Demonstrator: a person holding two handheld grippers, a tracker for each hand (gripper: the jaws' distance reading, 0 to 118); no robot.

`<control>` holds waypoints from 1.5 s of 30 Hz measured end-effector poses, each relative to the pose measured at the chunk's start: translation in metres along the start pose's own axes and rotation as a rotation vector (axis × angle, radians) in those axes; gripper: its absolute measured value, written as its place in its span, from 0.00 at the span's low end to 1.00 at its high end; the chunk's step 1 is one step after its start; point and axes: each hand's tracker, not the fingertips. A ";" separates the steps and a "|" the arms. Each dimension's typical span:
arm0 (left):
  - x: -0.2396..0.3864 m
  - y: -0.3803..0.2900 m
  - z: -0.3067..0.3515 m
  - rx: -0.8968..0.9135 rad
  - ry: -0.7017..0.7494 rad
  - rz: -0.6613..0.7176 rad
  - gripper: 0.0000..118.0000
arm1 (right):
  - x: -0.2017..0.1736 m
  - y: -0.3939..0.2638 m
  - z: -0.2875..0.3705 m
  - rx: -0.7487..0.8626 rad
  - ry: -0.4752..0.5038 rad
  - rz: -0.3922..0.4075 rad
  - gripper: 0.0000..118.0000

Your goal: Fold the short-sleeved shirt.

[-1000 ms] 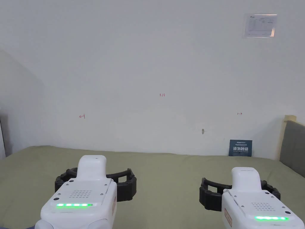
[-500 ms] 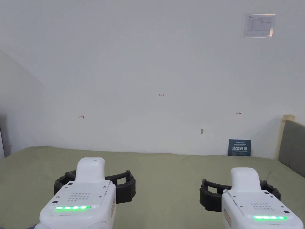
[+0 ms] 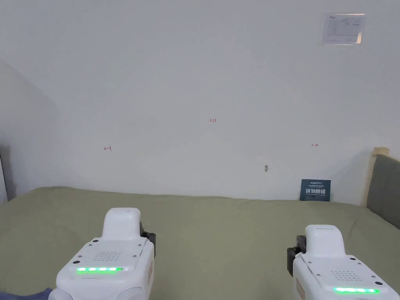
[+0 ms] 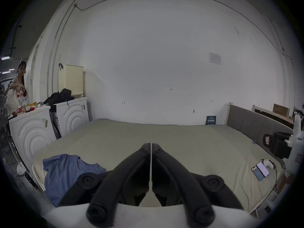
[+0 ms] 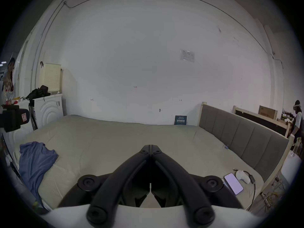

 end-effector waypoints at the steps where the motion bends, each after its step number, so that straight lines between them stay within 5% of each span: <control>1: -0.001 -0.001 0.000 -0.003 -0.001 0.002 0.02 | 0.000 -0.001 -0.001 -0.003 -0.003 -0.003 0.00; 10: -0.048 -0.007 -0.002 -0.033 0.109 0.032 0.02 | -0.031 0.006 -0.011 -0.042 0.113 -0.042 0.00; 14: -0.096 -0.008 0.013 -0.046 0.233 0.043 0.02 | -0.090 0.006 -0.018 -0.021 0.229 0.019 0.00; 21: -0.197 -0.013 0.071 -0.048 0.513 0.066 0.02 | -0.204 0.012 -0.015 -0.011 0.503 -0.013 0.00; 27: -0.258 -0.022 0.110 -0.082 0.659 0.083 0.02 | -0.263 0.017 -0.010 -0.003 0.609 0.029 0.00; 37: -0.293 -0.045 0.112 -0.132 0.703 0.132 0.02 | -0.293 0.006 -0.014 -0.057 0.663 0.052 0.00; 45: -0.313 -0.076 0.038 -0.305 0.565 0.139 0.02 | -0.292 -0.021 -0.030 -0.113 0.645 0.089 0.00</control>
